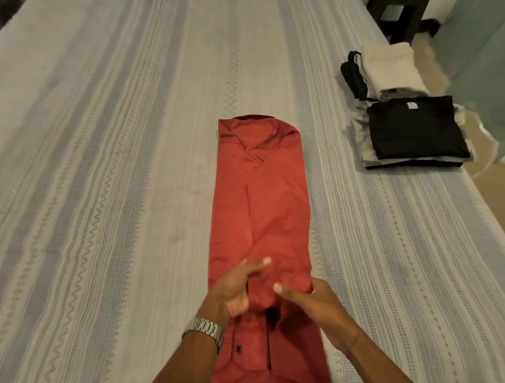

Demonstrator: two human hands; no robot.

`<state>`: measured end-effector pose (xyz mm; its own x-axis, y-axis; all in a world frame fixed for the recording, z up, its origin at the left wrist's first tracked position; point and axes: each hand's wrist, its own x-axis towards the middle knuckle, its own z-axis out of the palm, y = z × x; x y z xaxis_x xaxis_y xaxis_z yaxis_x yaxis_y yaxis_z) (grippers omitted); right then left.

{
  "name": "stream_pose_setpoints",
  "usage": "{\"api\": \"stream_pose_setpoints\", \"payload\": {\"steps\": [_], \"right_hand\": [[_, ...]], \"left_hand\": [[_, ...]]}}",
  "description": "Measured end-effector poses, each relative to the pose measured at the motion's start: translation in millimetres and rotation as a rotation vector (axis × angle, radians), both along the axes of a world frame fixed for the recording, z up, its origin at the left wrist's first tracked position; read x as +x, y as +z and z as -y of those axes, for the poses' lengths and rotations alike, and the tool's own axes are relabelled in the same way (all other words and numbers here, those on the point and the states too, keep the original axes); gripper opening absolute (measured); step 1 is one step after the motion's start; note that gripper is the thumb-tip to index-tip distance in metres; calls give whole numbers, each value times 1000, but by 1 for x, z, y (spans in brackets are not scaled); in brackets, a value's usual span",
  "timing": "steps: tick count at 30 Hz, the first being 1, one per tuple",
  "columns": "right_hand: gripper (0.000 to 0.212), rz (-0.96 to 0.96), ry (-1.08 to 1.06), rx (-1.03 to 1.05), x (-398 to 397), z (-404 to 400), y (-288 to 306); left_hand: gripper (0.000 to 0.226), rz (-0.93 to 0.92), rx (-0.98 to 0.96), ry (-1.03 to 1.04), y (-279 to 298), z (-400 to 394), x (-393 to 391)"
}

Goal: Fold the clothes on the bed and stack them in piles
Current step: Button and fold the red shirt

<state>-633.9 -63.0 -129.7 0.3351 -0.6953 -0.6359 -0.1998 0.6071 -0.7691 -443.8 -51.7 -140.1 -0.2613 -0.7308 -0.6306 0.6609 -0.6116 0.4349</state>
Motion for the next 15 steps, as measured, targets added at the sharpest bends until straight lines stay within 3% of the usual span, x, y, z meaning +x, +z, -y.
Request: {"api": "stream_pose_setpoints", "payload": {"steps": [2,9,11,13,15], "right_hand": [[54,23,-11,-80,6,4,10],[54,5,-6,-300,16,10,32],[48,-89,-42,-170,15,3,8],[33,-170,-64,95,10,-11,-20],[23,-300,-14,96,3,-21,-48]], "left_hand": [[31,123,-17,-3,7,4,7],[46,201,-113,42,36,21,24],[46,285,-27,0,21,8,19],[50,388,99,-97,0,-17,12],[68,455,215,-219,-19,-42,7]]}}
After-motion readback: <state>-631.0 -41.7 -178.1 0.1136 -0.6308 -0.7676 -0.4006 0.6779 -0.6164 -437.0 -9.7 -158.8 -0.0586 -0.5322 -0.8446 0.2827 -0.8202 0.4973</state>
